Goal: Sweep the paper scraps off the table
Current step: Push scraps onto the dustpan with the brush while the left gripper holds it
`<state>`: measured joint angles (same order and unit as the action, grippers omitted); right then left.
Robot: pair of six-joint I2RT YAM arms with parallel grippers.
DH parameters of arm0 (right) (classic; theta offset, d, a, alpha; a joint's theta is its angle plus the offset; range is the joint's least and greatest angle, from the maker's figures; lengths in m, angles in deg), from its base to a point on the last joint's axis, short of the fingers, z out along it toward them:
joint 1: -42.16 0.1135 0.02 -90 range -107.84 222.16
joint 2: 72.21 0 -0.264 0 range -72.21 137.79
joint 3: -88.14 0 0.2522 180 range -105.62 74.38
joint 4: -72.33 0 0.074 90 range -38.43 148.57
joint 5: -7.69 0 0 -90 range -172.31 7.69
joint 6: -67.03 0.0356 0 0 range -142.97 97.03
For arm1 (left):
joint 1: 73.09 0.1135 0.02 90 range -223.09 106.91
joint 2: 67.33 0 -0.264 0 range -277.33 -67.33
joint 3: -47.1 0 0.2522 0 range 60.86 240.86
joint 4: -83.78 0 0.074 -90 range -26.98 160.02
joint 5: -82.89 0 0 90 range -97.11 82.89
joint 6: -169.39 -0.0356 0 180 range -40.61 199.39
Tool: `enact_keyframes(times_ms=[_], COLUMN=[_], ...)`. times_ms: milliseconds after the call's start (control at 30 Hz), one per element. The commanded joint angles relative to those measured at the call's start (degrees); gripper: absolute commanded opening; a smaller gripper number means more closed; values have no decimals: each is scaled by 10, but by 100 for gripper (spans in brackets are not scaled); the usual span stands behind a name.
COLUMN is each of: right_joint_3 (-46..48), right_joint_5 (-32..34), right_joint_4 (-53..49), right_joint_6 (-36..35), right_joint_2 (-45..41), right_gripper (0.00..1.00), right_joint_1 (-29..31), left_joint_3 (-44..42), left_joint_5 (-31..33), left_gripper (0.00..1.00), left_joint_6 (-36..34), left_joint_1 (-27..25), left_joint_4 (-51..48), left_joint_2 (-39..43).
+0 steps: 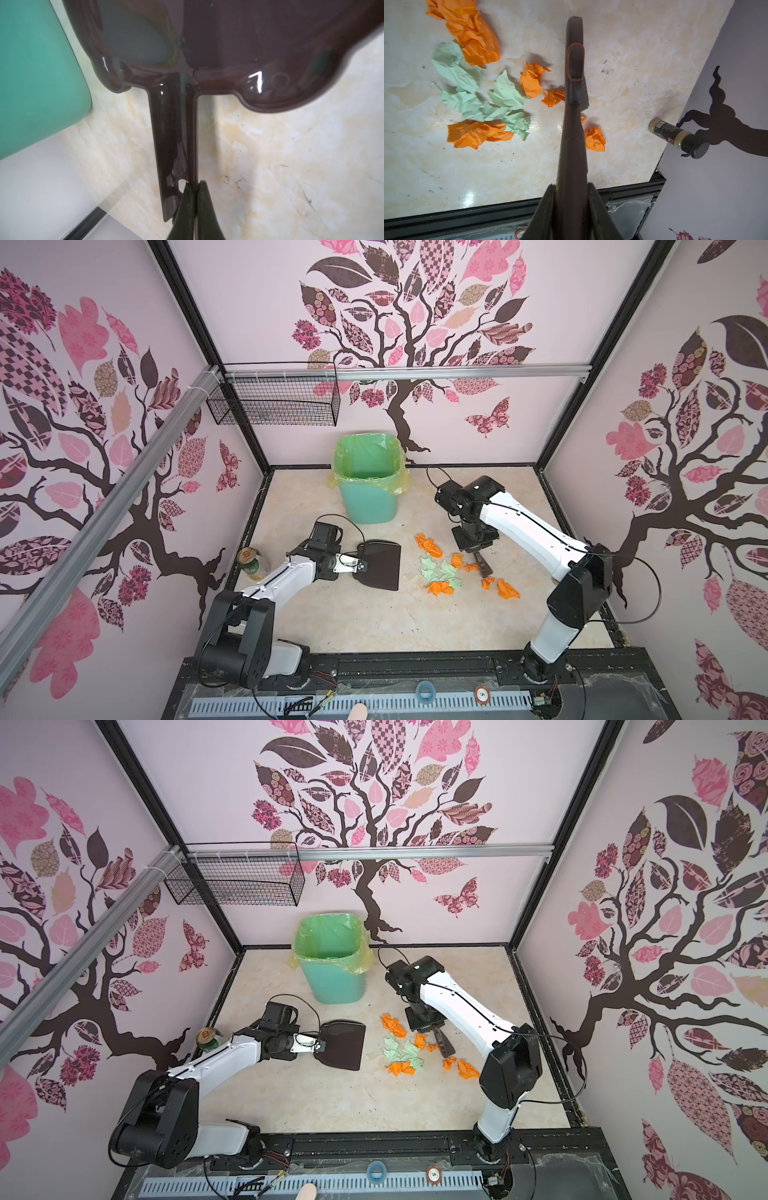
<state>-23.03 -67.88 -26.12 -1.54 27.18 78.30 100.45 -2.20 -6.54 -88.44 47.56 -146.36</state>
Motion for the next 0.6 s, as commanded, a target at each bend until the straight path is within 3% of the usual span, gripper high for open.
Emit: enact_keyframes(times_ms=[0,167,567], right_joint_3=[-43,-76,-171], right_joint_5=[-117,-176,-238], right_joint_4=[4,26,31], right_joint_6=[-2,1,11], right_joint_2=[31,57,109], right_gripper=[0,0,0], right_joint_1=[23,50,87], left_joint_3=[28,47,64], left_joint_5=[15,19,8], left_gripper=[0,0,0], left_joint_6=[15,30,65], left_joint_1=[-9,-14,-37], left_joint_4=[-19,-35,-46], left_joint_2=[-17,-39,-55])
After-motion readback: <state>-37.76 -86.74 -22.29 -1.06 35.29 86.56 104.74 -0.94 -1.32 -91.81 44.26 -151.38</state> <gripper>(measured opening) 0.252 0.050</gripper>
